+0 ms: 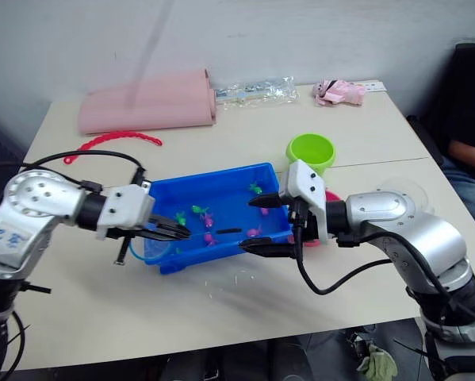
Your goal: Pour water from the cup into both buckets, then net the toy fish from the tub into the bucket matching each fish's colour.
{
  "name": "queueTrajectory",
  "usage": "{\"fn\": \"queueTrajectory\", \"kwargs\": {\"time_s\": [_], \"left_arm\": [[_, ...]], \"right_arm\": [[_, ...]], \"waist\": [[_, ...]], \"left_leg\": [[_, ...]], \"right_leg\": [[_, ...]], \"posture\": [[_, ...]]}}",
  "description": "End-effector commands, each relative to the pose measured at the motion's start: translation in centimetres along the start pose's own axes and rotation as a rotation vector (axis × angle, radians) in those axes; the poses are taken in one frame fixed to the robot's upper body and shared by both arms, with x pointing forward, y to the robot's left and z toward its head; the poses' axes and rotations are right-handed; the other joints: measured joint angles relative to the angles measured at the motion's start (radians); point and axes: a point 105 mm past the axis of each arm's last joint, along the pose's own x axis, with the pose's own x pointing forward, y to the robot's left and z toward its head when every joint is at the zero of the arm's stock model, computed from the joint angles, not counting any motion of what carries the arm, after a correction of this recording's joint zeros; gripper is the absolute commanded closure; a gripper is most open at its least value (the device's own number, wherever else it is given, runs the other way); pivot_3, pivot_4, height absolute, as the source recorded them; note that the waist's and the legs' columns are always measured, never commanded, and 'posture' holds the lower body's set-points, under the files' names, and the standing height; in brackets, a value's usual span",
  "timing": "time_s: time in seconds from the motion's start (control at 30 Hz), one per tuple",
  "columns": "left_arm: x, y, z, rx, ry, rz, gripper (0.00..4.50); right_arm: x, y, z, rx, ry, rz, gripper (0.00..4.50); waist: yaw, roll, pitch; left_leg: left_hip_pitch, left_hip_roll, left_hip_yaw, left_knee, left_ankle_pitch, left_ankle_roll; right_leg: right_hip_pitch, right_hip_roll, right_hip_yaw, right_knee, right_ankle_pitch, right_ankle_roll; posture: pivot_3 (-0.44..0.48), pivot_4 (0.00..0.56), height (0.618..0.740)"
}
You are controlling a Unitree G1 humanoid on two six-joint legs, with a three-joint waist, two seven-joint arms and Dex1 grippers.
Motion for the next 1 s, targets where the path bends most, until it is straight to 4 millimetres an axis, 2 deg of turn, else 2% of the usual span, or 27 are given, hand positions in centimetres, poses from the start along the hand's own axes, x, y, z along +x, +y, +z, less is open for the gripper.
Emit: {"fn": "queueTrajectory", "kwargs": {"time_s": [0.03,0.47,0.67,0.97,1.0], "left_arm": [[1.0,0.9,1.8,0.009,-0.047,0.031,4.48],[2.8,0.5,0.9,-0.007,-0.015,0.028,4.48],[3.3,1.1,1.5,-0.009,-0.024,0.047,4.48],[3.5,0.9,1.7,0.012,-0.012,0.042,4.48],[3.5,0.8,1.7,0.014,-0.012,0.042,4.5]], "right_arm": [[0.3,0.3,0.2,-0.001,0.008,0.006,0.0],[1.5,0.4,0.0,0.007,-0.003,0.009,0.0],[1.9,0.6,0.2,0.013,0.011,0.033,0.0],[2.2,0.4,-0.3,0.015,0.039,0.029,0.0],[2.2,0.3,-0.3,0.015,0.039,0.029,0.26]], "waist": [[0.001,0.0,0.0],[0.002,-0.003,0.002],[0.003,-0.003,0.002],[0.002,-0.003,0.002],[0.002,-0.003,0.002]], "left_leg": [[0.0,0.0,0.0,0.0,0.0,0.0],[0.002,0.001,-0.001,0.005,0.001,0.0],[0.002,0.001,-0.001,0.005,0.001,0.001],[0.002,0.001,-0.001,0.006,0.001,0.001],[0.002,0.001,-0.001,0.006,0.001,0.001]], "right_leg": [[0.0,0.0,0.0,0.0,0.0,0.0],[0.001,0.0,0.003,0.002,0.001,0.001],[0.001,0.0,0.003,0.002,0.001,0.001],[0.001,0.0,0.003,0.002,0.001,0.001],[0.001,0.0,0.003,0.003,0.001,0.001]], "posture": [[0.0,0.15,0.74],[0.0,0.15,0.74],[0.0,0.15,0.74],[0.0,0.15,0.74],[0.0,0.15,0.74]]}}
